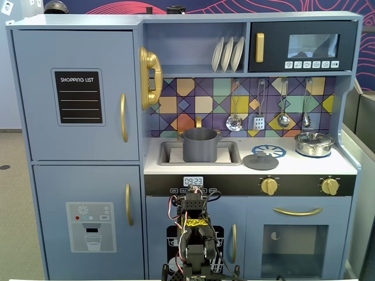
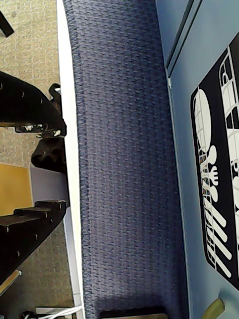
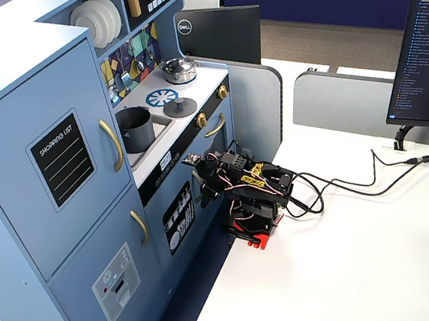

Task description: Pick up the lid from the counter and put it on the gray recipient

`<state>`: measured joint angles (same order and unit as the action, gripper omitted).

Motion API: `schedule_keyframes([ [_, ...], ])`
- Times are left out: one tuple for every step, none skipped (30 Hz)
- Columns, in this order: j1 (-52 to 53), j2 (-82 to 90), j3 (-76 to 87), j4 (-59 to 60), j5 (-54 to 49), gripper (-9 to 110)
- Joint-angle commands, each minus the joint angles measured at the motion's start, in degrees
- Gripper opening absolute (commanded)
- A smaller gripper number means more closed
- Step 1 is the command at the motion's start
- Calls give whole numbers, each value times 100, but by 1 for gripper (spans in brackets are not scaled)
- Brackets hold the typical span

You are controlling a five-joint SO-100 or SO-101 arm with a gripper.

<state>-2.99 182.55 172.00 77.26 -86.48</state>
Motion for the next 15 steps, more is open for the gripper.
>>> schedule_keyframes([
  [545, -35, -9, 835, -413, 0],
  [562, -44, -9, 809, -466, 0],
  [571, -44, -18, 809, -501, 0],
  [580, -44, -18, 826, -519, 0],
  [571, -44, -18, 853, -501, 0],
  [545, -44, -9, 888, -439, 0],
  [519, -44, -9, 905, -413, 0],
  [501, -44, -9, 914, -396, 0],
  [501, -44, -18, 896, -396, 0],
  [501, -44, -105, 896, -378, 0],
  [483, -62, -290, 914, -334, 0],
  [457, -246, -571, 879, -334, 0],
  [448, -475, -949, 861, -325, 0],
  [439, -809, -1459, 853, -281, 0],
  [431, -1169, -2092, 853, -185, 0],
])
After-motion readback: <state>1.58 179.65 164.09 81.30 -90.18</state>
